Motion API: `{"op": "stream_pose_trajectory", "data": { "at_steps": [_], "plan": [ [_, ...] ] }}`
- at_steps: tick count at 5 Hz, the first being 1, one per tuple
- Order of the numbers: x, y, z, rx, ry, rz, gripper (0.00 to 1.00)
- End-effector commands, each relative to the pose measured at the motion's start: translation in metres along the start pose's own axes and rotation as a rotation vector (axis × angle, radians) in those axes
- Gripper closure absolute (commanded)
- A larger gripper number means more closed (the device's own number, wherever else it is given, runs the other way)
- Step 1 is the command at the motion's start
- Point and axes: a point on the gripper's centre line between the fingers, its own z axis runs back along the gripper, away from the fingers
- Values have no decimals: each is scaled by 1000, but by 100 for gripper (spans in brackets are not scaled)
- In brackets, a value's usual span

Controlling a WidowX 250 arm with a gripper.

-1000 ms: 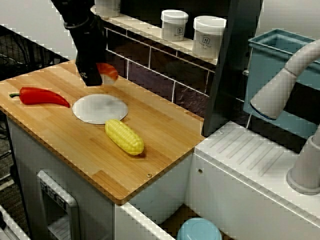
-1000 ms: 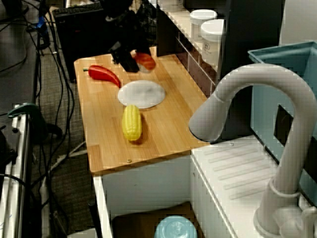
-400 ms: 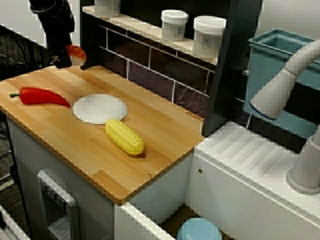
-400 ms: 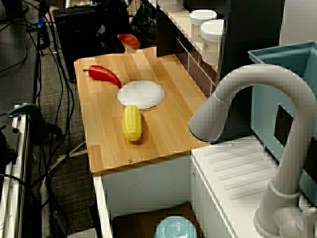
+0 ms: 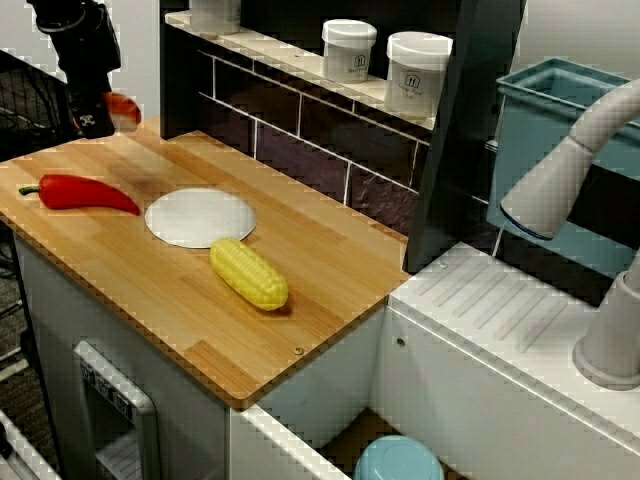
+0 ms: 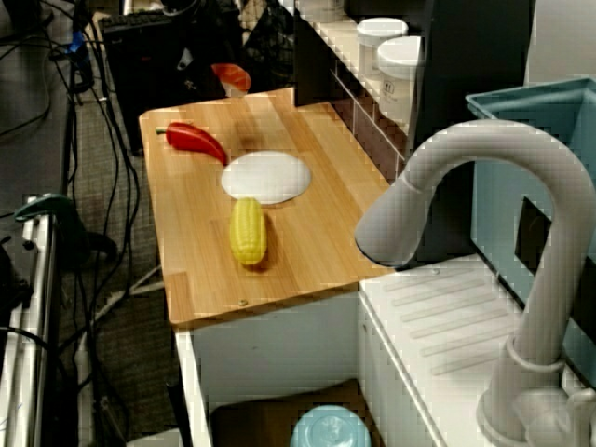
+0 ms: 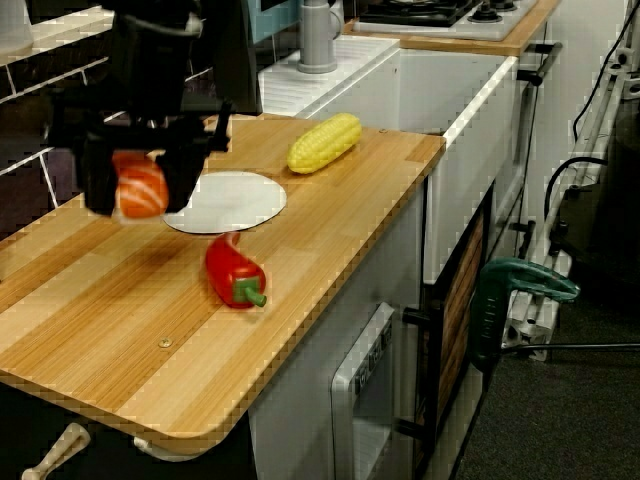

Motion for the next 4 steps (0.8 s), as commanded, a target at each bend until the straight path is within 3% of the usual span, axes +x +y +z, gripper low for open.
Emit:
{"op": "stream_pose_trajectory", "data": {
  "at_steps": [1,4],
  "plan": [
    [-16,30,-1,39,30,70,100],
    [-25,35,-7,25,57,94,100]
  ]
}}
